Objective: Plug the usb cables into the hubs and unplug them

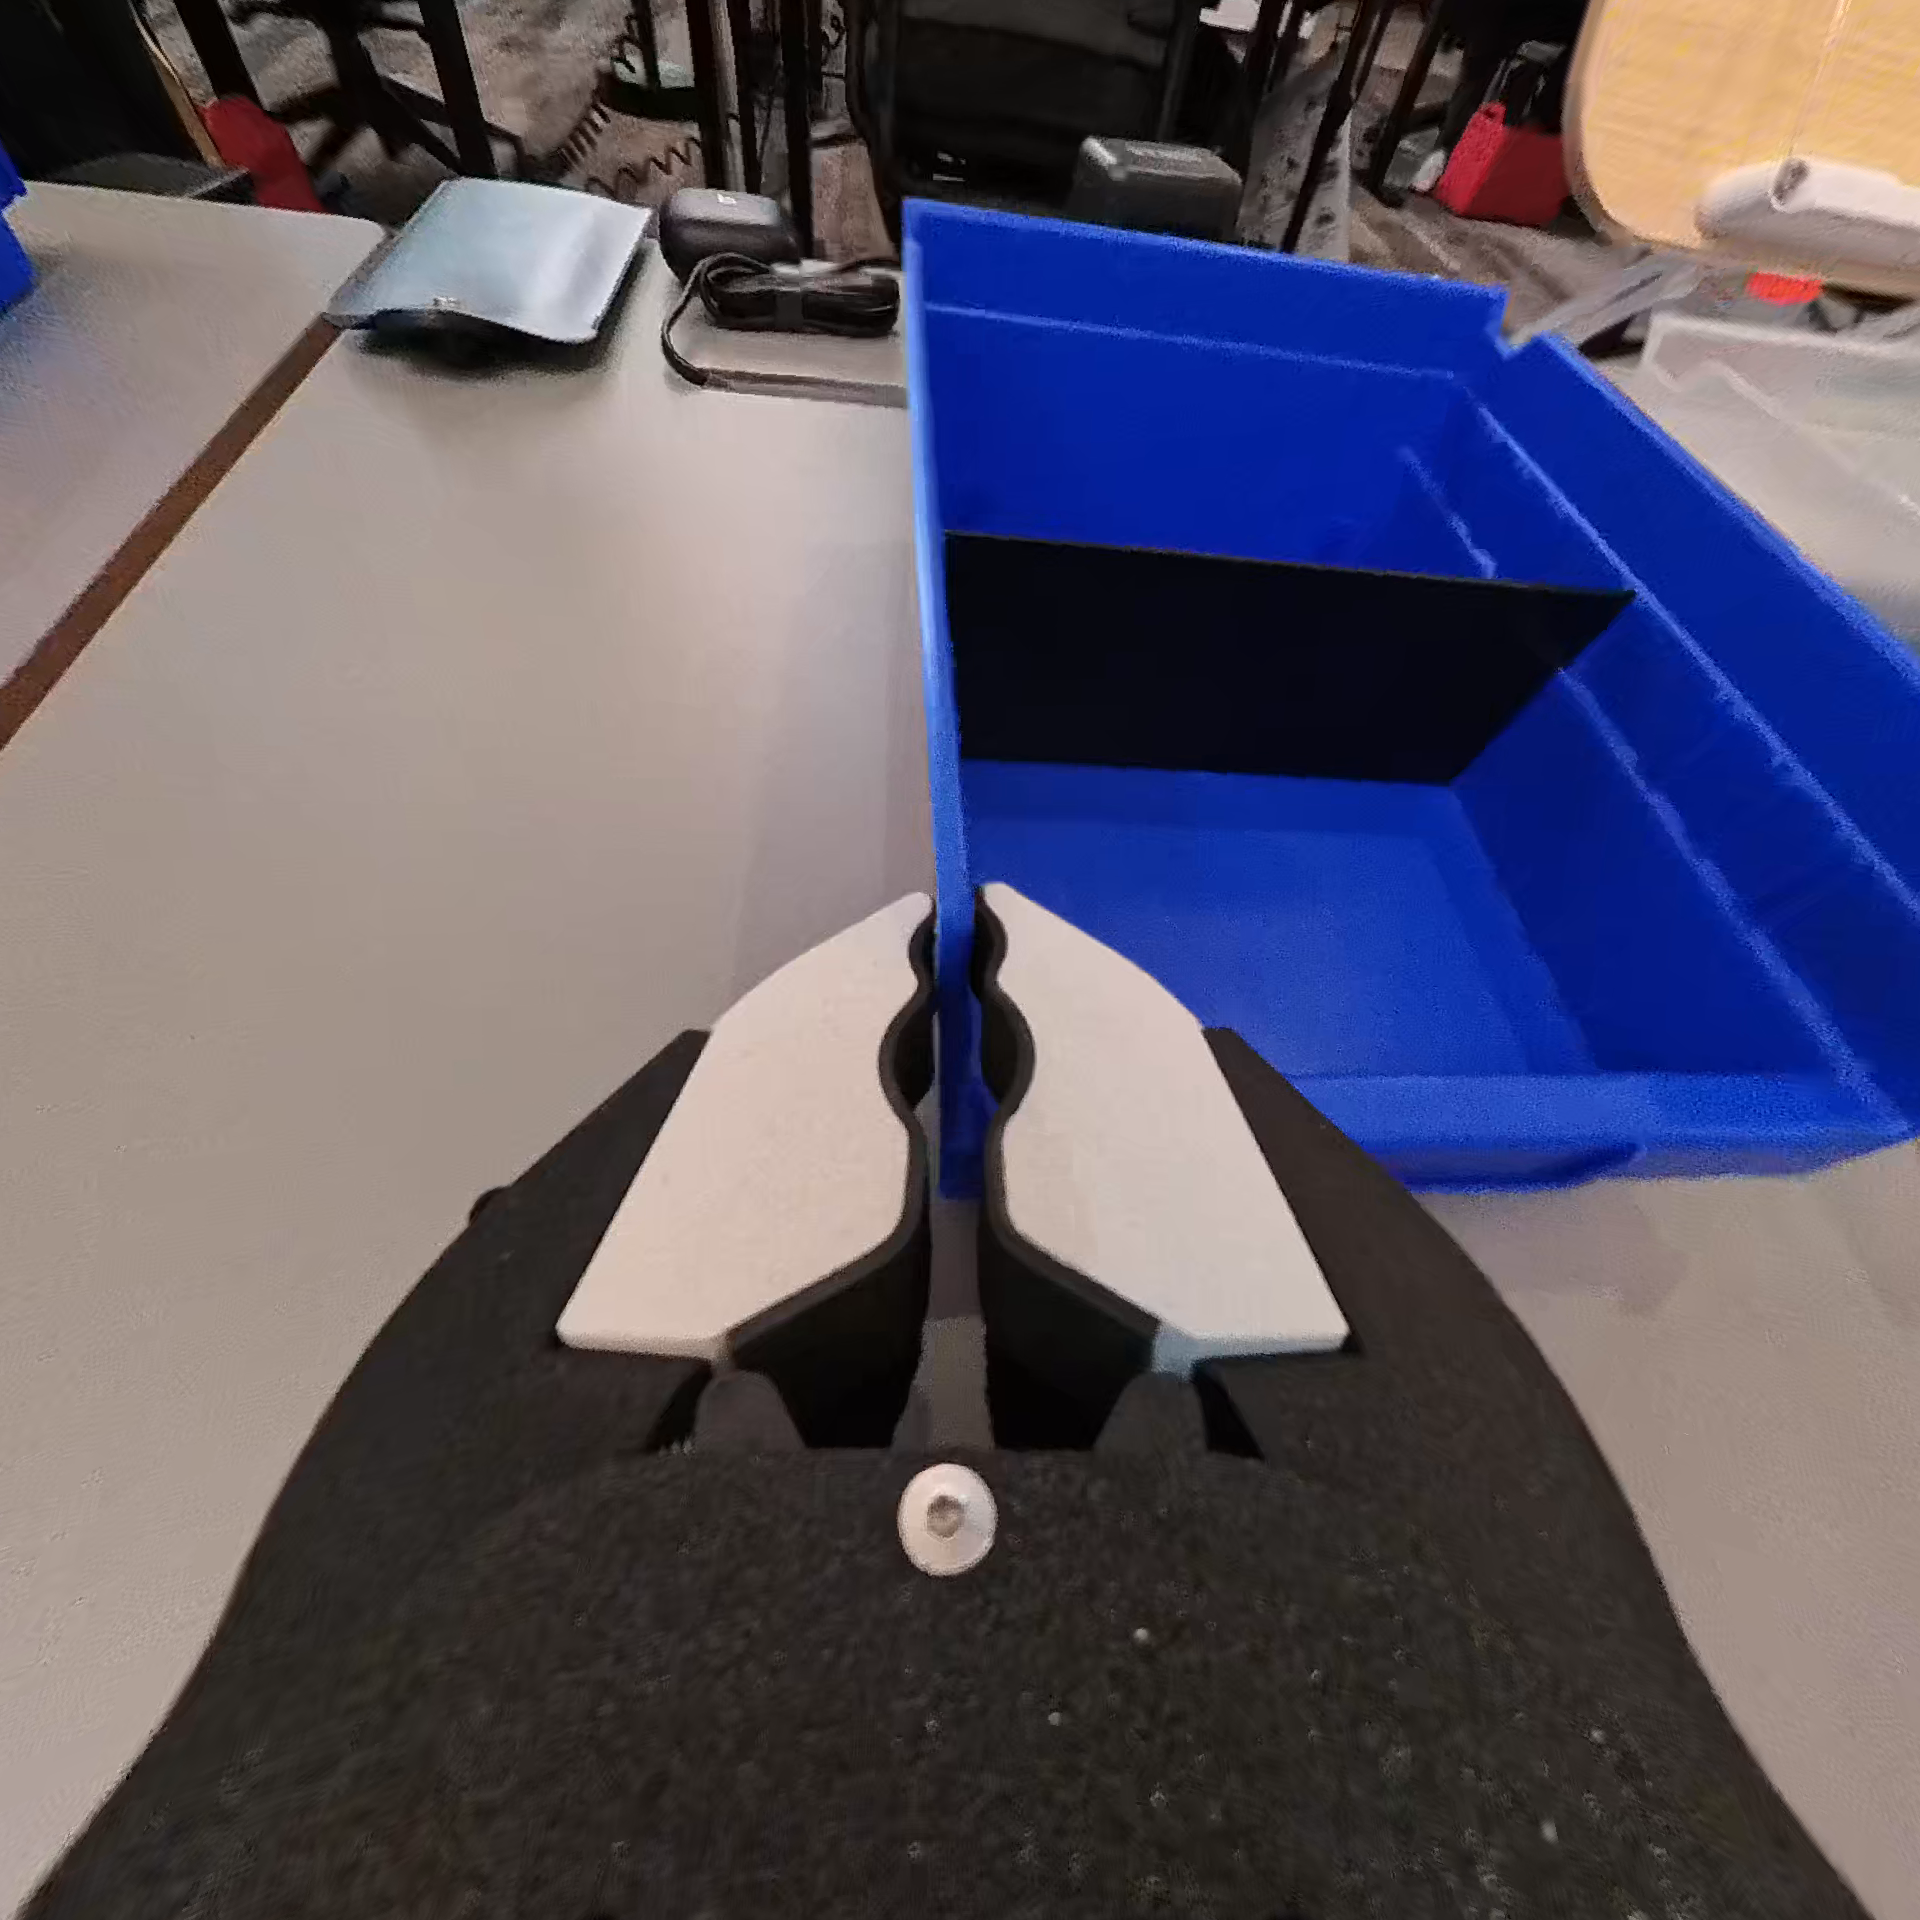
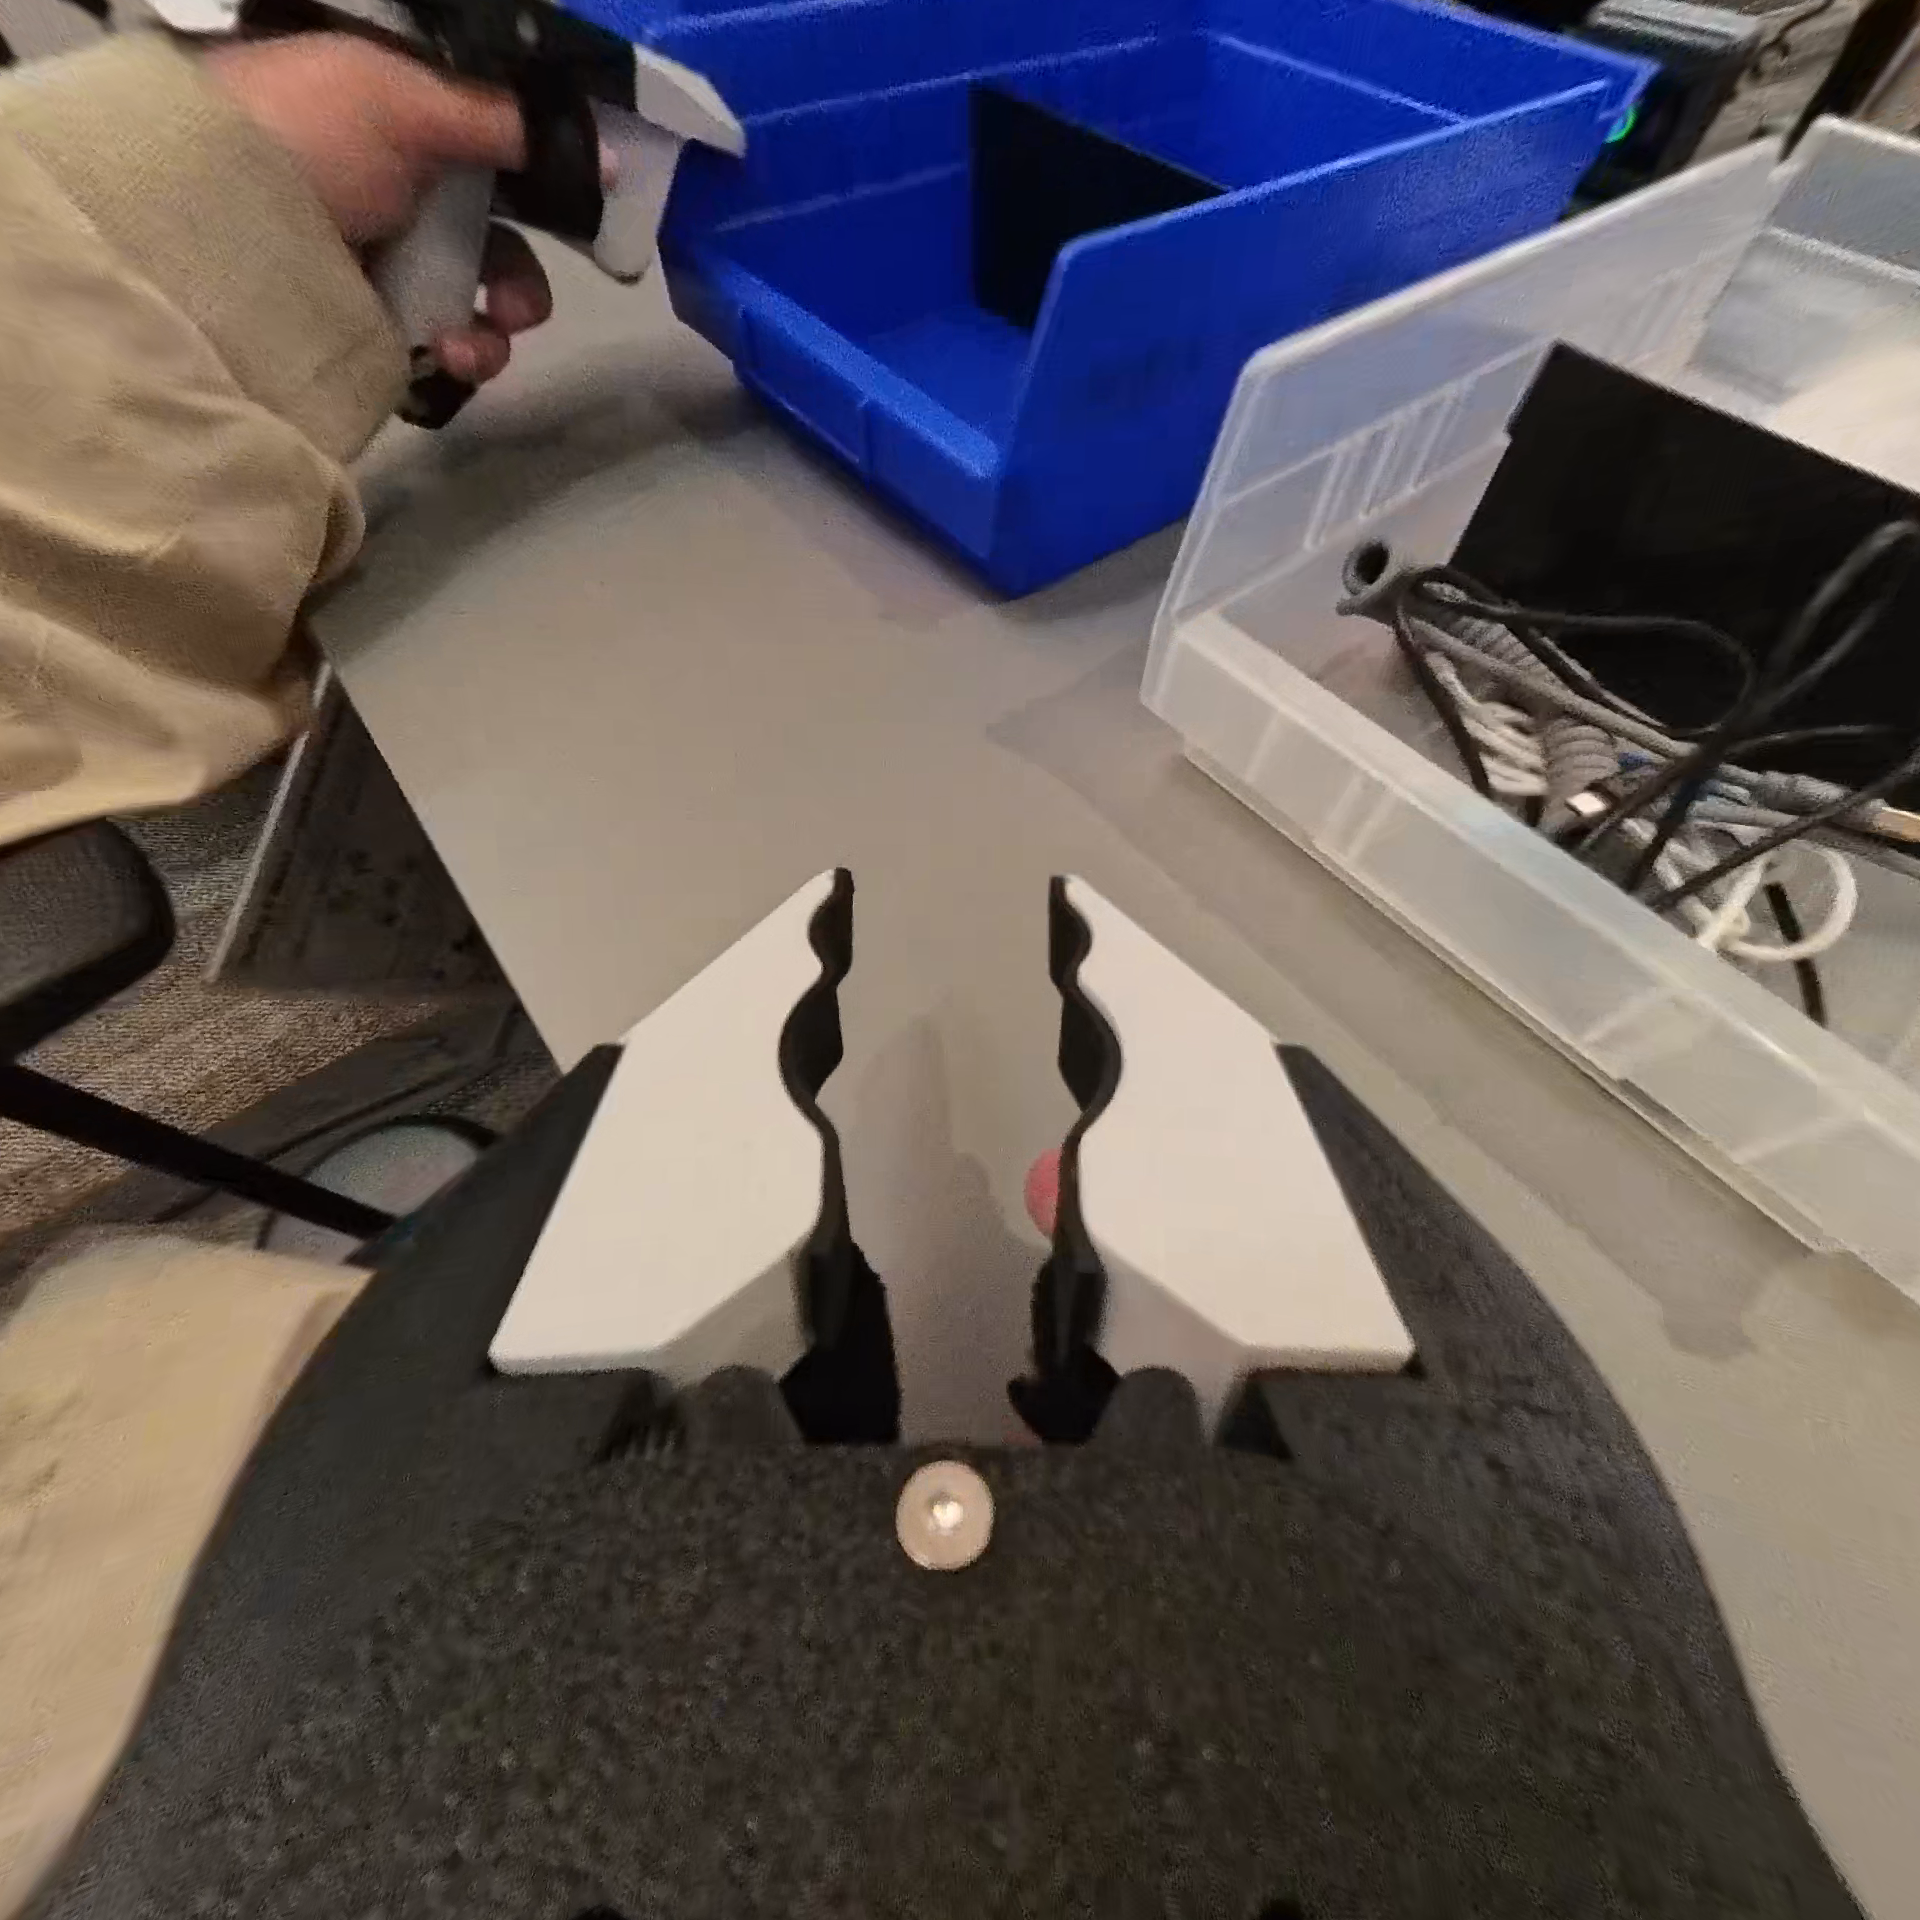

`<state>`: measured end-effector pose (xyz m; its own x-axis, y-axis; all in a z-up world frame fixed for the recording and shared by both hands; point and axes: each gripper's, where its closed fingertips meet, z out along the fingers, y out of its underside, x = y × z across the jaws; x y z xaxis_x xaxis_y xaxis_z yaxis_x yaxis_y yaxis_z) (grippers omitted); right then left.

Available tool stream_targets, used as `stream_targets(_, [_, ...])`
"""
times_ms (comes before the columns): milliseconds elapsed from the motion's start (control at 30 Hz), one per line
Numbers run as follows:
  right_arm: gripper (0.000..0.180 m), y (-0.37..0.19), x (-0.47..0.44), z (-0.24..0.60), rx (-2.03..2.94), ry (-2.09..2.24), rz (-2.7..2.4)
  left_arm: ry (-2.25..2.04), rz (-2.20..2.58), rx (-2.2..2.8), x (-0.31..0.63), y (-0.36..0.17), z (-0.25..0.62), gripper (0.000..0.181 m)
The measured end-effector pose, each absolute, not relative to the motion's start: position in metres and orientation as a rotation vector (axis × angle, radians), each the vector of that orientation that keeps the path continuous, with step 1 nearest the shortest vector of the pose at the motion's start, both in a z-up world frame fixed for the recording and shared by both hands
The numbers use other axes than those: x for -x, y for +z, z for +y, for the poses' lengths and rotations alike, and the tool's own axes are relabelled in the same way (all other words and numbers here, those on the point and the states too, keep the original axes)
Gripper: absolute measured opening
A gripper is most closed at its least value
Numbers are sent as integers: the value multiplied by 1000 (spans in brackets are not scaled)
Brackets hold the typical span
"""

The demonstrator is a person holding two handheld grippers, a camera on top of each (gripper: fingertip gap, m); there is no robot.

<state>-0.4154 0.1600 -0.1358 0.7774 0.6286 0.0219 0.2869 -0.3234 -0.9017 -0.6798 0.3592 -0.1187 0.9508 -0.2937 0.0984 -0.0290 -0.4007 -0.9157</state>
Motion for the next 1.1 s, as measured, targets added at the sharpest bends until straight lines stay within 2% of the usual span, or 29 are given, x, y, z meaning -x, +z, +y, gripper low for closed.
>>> stream_targets(400, [38,-127,499,238,1938,443,-437,-117,199,1899,675,-117,229,5])
stream_targets(467, [8,-128,493,247,1915,290,-432,-28,192,1917,680,-117,220,5])
stream_targets(633, [3,-123,491,258,1881,235,-453,79,192,1834,674,-104,206,6])
stream_targets(900, [2,-34,454,250,1659,174,-397,119,217,1645,641,-25,199,5])
stream_targets(1100, [2,64,337,245,1499,21,-235,1,344,1458,530,67,227,6])
